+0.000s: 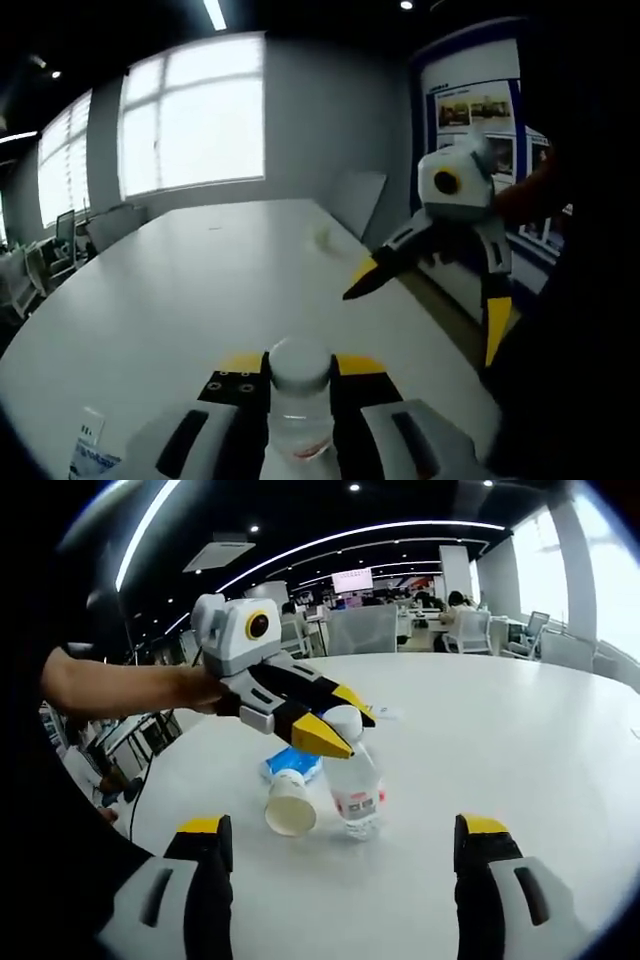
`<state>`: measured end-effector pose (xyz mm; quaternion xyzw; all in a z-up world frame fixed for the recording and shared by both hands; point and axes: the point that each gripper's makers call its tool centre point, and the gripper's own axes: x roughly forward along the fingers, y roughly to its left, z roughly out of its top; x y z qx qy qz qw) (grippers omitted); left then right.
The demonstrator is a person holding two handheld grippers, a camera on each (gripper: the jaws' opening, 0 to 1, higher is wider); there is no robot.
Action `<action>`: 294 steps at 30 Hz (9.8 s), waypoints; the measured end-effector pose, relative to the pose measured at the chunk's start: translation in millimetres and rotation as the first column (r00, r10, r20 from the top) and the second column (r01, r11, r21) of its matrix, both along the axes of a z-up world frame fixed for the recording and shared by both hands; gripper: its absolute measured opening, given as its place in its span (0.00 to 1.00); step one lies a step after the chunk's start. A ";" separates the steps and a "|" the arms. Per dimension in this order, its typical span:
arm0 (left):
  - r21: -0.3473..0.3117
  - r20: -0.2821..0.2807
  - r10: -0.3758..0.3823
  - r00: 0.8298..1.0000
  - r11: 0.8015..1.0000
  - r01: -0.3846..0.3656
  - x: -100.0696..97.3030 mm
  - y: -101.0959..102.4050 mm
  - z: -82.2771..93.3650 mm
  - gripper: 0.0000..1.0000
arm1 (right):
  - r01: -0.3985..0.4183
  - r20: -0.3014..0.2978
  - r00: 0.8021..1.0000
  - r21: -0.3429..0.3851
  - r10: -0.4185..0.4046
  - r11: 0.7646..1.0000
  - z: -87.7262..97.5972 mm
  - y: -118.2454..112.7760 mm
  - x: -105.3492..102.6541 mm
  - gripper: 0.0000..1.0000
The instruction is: Arrange the tabletop items into an orderly group along one side of the table until the central work area is clear of visible clutter.
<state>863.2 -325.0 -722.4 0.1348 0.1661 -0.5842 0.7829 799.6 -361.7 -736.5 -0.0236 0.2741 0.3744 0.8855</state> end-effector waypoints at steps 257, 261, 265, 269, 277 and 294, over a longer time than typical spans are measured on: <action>0.006 0.041 0.851 0.524 0.524 -0.852 -236.1 322.0 46.4 0.95 | -0.389 -0.131 0.914 -0.020 0.383 0.921 1.7 249.0 25.2 0.00; 0.014 0.039 0.855 0.518 0.518 -0.856 -238.3 324.7 44.0 0.94 | -0.408 -0.164 0.903 -0.034 0.398 0.912 -3.2 258.8 15.7 0.00; 0.015 0.038 0.856 0.516 0.516 -0.856 -239.7 326.0 43.5 0.94 | -0.413 -0.203 0.896 -0.059 0.394 0.909 -14.5 271.3 20.0 0.00; 0.014 0.038 0.856 0.515 0.515 -0.857 -241.5 329.1 43.0 0.94 | -0.420 -0.233 0.889 -0.075 0.393 0.905 -20.7 277.9 18.3 0.00; 0.026 0.031 0.859 0.511 0.510 -0.860 -244.1 334.2 37.8 0.93 | -0.422 -0.291 0.880 -0.115 0.375 0.899 -34.9 292.0 24.1 0.00; 0.024 0.013 0.875 0.483 0.483 -0.875 -246.7 351.6 33.0 0.91 | -0.412 -0.363 0.870 -0.161 0.335 0.897 -58.1 308.2 27.9 0.00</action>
